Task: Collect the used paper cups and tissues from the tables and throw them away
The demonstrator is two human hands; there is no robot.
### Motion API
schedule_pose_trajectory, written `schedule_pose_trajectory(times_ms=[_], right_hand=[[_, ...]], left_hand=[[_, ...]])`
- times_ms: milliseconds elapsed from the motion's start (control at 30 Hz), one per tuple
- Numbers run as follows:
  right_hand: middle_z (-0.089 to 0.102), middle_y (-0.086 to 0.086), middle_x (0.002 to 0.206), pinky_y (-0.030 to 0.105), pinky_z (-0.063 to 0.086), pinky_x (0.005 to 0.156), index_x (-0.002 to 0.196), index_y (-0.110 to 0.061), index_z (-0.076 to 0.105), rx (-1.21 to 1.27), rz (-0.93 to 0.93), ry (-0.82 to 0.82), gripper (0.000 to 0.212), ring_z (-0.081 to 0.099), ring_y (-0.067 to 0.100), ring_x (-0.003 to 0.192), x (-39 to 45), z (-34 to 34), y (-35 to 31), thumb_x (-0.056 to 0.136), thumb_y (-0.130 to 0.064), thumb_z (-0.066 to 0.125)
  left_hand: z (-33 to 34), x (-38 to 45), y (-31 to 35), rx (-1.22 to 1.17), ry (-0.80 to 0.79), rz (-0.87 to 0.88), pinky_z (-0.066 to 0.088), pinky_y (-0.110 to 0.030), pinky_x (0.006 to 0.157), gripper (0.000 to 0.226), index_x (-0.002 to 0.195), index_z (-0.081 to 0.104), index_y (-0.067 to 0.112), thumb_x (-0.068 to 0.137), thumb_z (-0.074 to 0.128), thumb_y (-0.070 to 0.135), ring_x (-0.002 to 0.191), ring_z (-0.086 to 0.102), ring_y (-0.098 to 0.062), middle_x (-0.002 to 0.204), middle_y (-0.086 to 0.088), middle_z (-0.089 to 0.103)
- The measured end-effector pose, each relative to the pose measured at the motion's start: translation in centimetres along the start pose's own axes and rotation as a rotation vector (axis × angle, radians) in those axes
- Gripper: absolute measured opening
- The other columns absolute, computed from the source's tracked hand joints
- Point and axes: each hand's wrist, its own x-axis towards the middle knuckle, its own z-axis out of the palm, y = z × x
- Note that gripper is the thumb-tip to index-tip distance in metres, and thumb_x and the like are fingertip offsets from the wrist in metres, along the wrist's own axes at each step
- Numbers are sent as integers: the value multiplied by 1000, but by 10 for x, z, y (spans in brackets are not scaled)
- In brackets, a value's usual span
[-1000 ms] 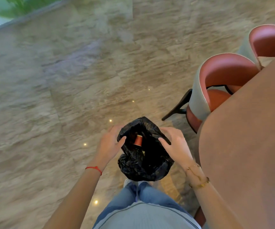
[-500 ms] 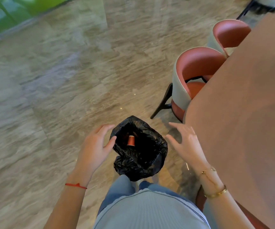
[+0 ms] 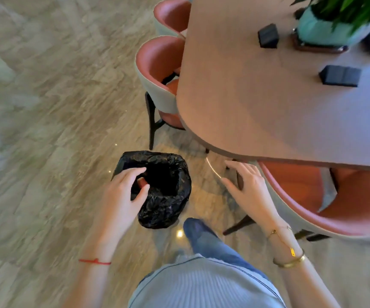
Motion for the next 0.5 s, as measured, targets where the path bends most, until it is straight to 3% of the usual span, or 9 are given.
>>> schedule_pose_trajectory(times_ms=[100,200,367,500], right_hand=[[57,-9,122,21,32,98,130,-24,56,0,108,67,44,46,10,121,-57,-17,11,88,-35,65],[57,-14,120,19,32,97,127,-22,59,-20,215,190,43,47,11,121,-110,-36,25,86,-32,68],[60,-11,118,21,35,98,126,-20,59,-43,402,346,42,50,15,117,-187,-58,51,86,-27,70],[63,-6,118,18,33,97,125,-22,60,-36,567,463,40,51,15,116,-242,-74,75,86,-29,69]], left_hand=[[8,-12,14,-46,-53,114,47,-32,96,39,129,59,22,90,64,25,114,57,-15,130,8,58],[21,-16,38,-58,-143,244,45,-33,100,39,129,59,20,90,65,24,117,56,-14,130,6,59],[54,-16,95,-65,-309,453,34,-22,104,39,130,57,23,92,62,27,126,48,-8,132,9,56],[92,-20,155,-60,-422,643,37,-24,103,39,130,57,23,92,61,28,123,49,-9,130,9,56]])
